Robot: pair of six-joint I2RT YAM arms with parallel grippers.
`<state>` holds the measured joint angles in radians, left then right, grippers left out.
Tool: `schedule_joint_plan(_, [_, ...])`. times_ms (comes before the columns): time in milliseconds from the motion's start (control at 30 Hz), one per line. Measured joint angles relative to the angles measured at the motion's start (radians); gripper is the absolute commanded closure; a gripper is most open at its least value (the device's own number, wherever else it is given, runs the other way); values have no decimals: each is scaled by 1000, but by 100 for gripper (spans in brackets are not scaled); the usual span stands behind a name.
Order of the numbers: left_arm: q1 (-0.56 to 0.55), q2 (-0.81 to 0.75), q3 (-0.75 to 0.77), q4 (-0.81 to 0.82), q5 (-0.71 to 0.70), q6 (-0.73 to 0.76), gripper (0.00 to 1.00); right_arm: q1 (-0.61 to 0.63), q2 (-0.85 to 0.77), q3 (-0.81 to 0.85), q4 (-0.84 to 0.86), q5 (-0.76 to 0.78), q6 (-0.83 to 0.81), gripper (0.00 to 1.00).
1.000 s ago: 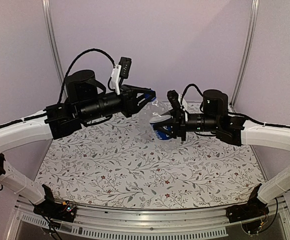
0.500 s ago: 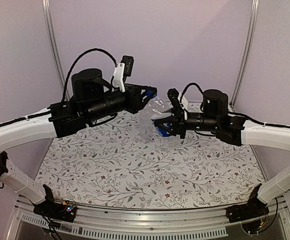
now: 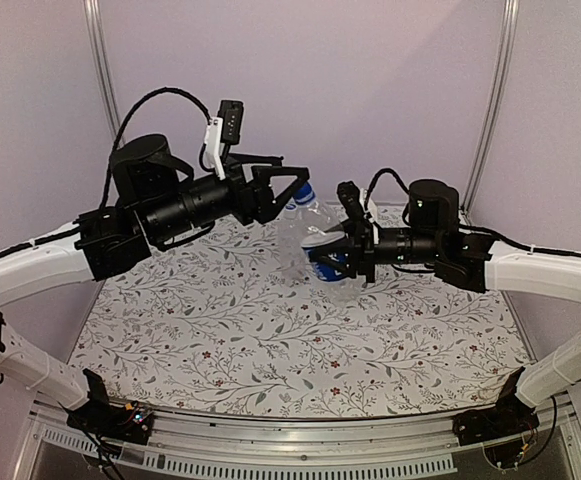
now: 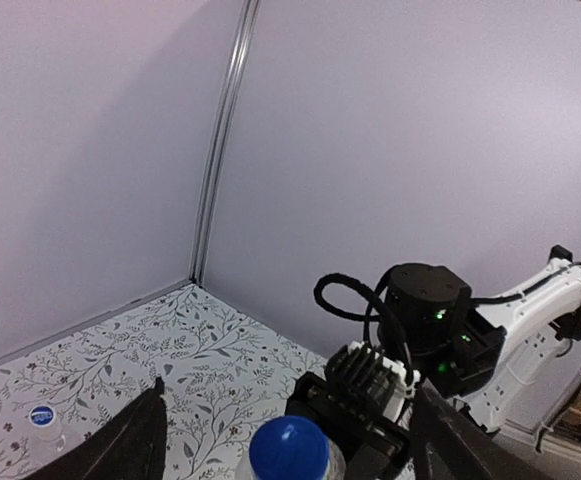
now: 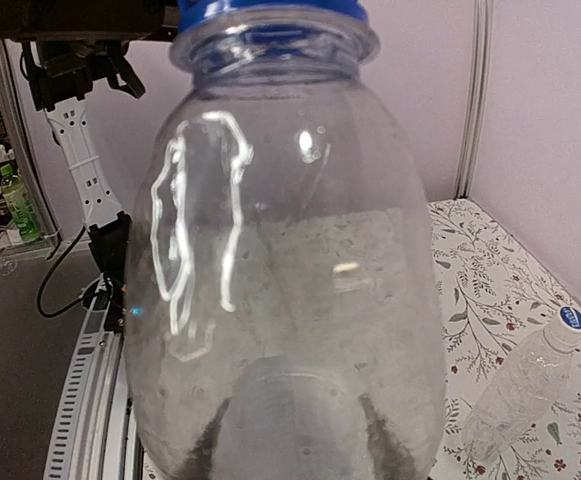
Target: Unscrew the bottle caps
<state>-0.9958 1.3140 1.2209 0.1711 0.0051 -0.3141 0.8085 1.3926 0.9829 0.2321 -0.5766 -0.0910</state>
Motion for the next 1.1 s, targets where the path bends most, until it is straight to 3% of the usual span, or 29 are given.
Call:
schedule_joint_plan(333, [85,-43,-26,48,509,122,20,-4,-3,-3,0,-273,-4,66])
schedule_joint_plan(567, [112,-12,-26,83,748,175,24,-4,32,28,1,-468,1,66])
schedule_joint_plan(767, [116,57,-10,101,889,193,31,-4,55,42,1,-550,5,66])
schedule_joint_plan(1100, [117,87,9,117,946,202,47,-4,69,42,1,-586,9,66])
